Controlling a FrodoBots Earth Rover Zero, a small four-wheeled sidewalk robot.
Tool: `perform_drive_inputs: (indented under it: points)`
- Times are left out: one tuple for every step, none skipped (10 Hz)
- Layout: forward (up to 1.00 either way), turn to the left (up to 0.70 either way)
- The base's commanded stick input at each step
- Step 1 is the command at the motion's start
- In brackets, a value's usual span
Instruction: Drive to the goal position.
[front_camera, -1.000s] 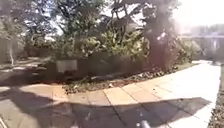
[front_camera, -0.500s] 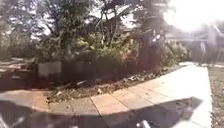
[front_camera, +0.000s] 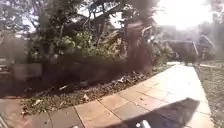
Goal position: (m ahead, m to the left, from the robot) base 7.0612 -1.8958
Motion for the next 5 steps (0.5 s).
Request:
perform_drive_inputs:
  points:
    - [0.50, -0.50]
    - [0.23, -0.58]
    - [0.00, -0.50]
    - [0.00, -0.50]
    - [0.00, -0.50]
